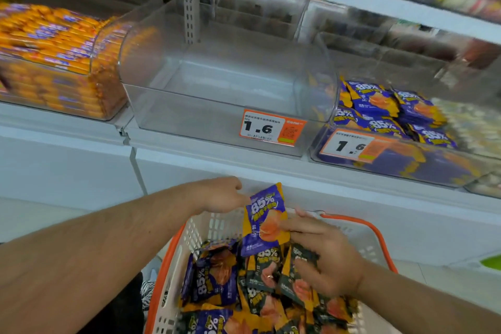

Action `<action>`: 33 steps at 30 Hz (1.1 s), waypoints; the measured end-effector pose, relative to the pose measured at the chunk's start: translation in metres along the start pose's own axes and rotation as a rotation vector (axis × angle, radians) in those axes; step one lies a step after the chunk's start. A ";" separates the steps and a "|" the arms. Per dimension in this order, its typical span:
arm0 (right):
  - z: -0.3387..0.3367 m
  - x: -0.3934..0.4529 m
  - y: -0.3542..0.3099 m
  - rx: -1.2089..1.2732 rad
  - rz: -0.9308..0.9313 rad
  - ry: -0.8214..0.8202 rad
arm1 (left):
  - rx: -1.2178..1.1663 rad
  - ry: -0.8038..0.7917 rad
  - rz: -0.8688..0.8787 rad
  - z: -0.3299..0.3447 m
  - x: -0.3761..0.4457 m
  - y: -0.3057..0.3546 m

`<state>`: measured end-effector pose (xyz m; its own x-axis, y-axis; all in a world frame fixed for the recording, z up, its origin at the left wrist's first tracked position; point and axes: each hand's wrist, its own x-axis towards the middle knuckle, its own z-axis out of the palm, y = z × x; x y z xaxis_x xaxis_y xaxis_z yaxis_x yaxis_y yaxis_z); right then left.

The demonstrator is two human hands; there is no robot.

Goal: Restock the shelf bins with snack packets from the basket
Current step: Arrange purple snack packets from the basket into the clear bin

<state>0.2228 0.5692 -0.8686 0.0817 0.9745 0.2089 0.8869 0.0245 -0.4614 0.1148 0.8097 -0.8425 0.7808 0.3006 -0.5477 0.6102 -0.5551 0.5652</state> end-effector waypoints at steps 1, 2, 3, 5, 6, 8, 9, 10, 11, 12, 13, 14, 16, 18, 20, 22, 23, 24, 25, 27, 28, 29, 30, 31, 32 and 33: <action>-0.007 -0.003 -0.001 -0.058 -0.029 0.007 | -0.162 -0.007 -0.024 0.003 0.000 0.005; -0.013 -0.005 -0.002 -0.093 -0.048 0.015 | -0.314 -0.016 -0.042 0.005 -0.002 0.012; -0.018 -0.006 -0.003 -0.109 -0.069 0.022 | -0.442 -0.037 -0.055 0.007 -0.003 0.016; -0.024 -0.008 -0.008 -0.125 -0.107 0.035 | -0.632 -0.074 -0.058 0.012 -0.001 0.023; -0.026 -0.009 -0.010 -0.129 -0.124 0.046 | -0.715 -0.088 -0.060 0.015 0.000 0.025; -0.028 -0.011 -0.014 -0.140 -0.152 0.073 | -0.908 -0.102 -0.077 0.019 0.005 0.025; -0.030 -0.012 -0.015 -0.151 -0.166 0.086 | -1.010 -0.103 -0.098 0.020 0.006 0.025; -0.032 -0.014 -0.015 -0.167 -0.181 0.095 | -1.088 -0.102 -0.115 0.021 0.006 0.024; -0.034 -0.016 -0.014 -0.191 -0.198 0.102 | -1.119 -0.105 -0.112 0.020 0.006 0.024; -0.037 -0.018 -0.013 -0.217 -0.214 0.108 | -1.110 -0.114 -0.088 0.018 0.004 0.025; -0.040 -0.019 -0.011 -0.243 -0.229 0.115 | -1.079 -0.123 -0.051 0.016 0.003 0.027; -0.043 -0.021 -0.010 -0.260 -0.244 0.125 | -1.042 -0.120 -0.007 0.013 0.001 0.030; -0.048 -0.023 -0.008 -0.272 -0.269 0.165 | -0.965 -0.057 0.064 0.007 -0.004 0.036; -0.051 -0.023 -0.006 -0.298 -0.266 0.231 | -0.884 0.055 0.126 0.002 -0.008 0.045; -0.050 -0.019 -0.005 -0.323 -0.183 0.319 | -0.829 0.157 0.167 -0.002 -0.011 0.055; -0.045 -0.010 -0.008 -0.322 -0.020 0.413 | -0.811 0.207 0.204 -0.003 -0.015 0.065; -0.042 -0.003 -0.010 -0.303 0.071 0.457 | -0.811 0.217 0.224 -0.002 -0.016 0.070; -0.040 0.004 -0.015 -0.275 0.157 0.498 | -0.813 0.226 0.239 -0.001 -0.019 0.076; -0.038 0.011 -0.019 -0.250 0.228 0.532 | -0.819 0.238 0.251 0.000 -0.022 0.082; -0.036 0.023 -0.026 -0.255 0.323 0.577 | -0.840 0.251 0.282 0.001 -0.026 0.093; -0.035 0.028 -0.029 -0.273 0.361 0.589 | -0.853 0.254 0.299 0.001 -0.029 0.098; -0.036 0.031 -0.032 -0.282 0.397 0.597 | -0.864 0.257 0.315 0.001 -0.030 0.102; -0.036 0.034 -0.034 -0.282 0.426 0.606 | -0.872 0.262 0.326 0.000 -0.032 0.106; -0.038 0.037 -0.036 -0.276 0.445 0.618 | -0.876 0.266 0.338 -0.001 -0.033 0.110; -0.040 0.038 -0.037 -0.272 0.451 0.637 | -0.881 0.270 0.356 -0.002 -0.036 0.114; -0.045 0.039 -0.037 -0.262 0.446 0.661 | -0.888 0.273 0.382 -0.003 -0.038 0.119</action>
<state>0.2136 0.5966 -0.8044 0.6273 0.5471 0.5542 0.7783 -0.4645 -0.4224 0.1584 0.7347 -0.7530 0.8812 0.4527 -0.1365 0.1047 0.0947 0.9900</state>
